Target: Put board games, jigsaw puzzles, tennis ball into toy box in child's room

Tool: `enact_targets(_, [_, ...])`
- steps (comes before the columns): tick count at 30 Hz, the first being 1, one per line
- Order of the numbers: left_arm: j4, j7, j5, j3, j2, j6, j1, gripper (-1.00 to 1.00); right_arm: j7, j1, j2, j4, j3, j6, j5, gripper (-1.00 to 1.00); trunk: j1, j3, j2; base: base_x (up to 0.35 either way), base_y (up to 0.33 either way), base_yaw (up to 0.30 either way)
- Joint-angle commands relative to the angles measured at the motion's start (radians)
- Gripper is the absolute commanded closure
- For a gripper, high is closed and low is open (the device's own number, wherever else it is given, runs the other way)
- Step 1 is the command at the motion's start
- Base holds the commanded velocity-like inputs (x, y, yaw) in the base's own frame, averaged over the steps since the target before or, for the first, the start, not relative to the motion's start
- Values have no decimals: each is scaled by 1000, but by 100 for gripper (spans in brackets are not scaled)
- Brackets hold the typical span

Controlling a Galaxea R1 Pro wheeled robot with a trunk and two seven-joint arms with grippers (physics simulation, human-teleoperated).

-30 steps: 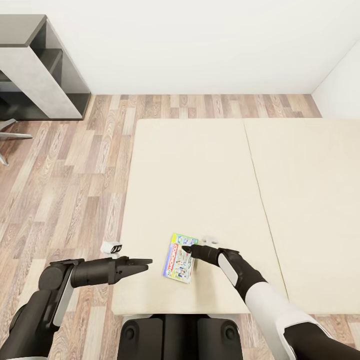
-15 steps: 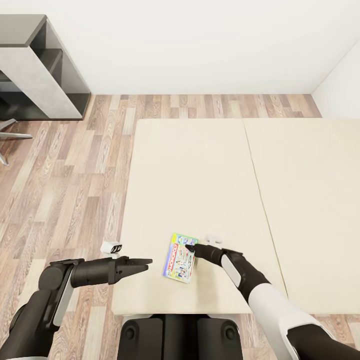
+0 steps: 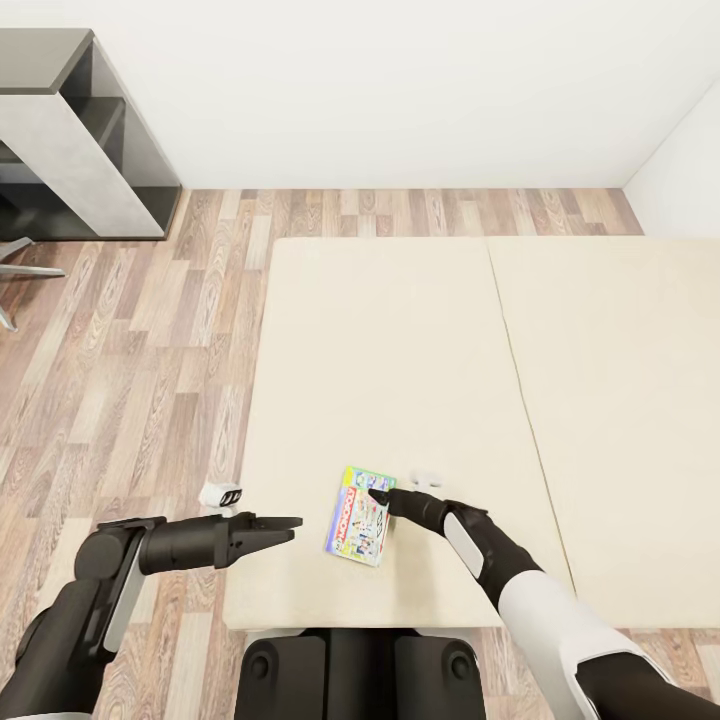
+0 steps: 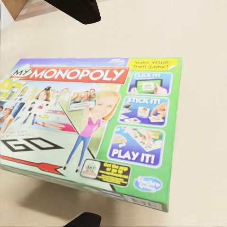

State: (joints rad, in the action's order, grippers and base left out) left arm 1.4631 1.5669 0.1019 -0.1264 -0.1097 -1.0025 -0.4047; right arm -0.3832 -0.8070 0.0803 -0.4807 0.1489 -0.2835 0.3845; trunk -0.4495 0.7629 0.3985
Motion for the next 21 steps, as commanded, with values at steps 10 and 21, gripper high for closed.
enact_targets(10, [0,4,-1,-1,-3,-9,0,-100,-12,0,0,-1,3,-5,8,-100,-1,11,1,0,0,0])
enact_targets(21, [0,4,-1,-1,-7,-6,-2,-100,-13,0,0,-1,3,-5,8,-100,-1,15,1,0,0,0])
